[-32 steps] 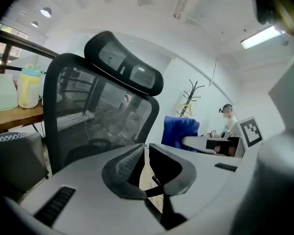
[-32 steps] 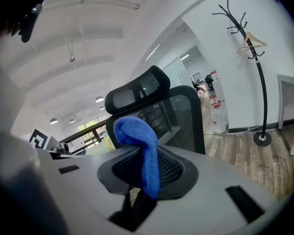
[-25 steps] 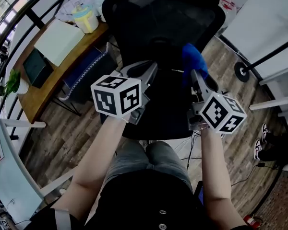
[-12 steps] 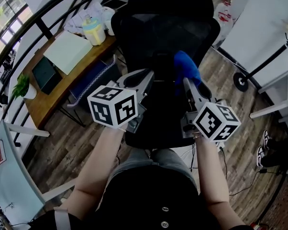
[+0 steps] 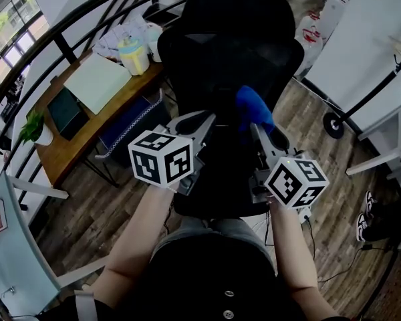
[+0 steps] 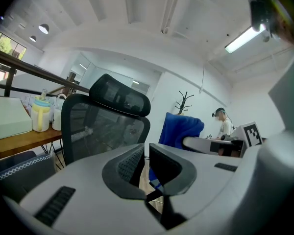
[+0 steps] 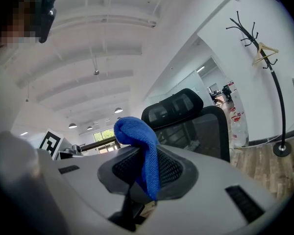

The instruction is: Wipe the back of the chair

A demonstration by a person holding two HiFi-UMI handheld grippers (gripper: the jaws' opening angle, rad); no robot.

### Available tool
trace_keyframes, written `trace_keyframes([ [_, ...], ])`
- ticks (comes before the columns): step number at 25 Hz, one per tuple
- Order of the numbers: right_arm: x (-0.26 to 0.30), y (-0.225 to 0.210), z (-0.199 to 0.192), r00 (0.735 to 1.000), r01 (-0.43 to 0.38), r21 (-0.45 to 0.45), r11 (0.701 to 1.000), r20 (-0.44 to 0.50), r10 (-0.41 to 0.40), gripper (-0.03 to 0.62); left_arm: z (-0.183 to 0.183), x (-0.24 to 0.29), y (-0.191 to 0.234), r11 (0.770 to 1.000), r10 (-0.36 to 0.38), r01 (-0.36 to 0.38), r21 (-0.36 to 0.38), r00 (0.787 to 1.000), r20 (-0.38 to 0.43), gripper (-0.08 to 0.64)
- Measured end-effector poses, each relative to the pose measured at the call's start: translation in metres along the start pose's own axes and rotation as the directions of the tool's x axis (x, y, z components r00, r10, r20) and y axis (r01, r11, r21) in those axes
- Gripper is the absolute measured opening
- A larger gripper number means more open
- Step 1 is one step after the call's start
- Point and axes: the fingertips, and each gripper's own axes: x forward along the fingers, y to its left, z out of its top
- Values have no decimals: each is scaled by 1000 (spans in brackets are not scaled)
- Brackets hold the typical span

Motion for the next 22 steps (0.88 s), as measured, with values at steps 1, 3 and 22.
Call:
trace_keyframes([
  [1, 0, 0, -1, 1000, -2, 1, 1000, -3, 2, 84, -2, 0, 0, 1000, -2, 2, -1, 1000, -4, 41],
  [3, 1, 0, -5, 1000, -1, -5, 1000, -13, 1, 84, -4, 0, 0, 1000, -6, 6, 0, 1000, -10, 41],
  [22, 6, 14, -25, 996, -35, -37, 999, -79, 32, 83, -17, -3, 7, 1000, 10, -11, -16, 999, -31, 41],
])
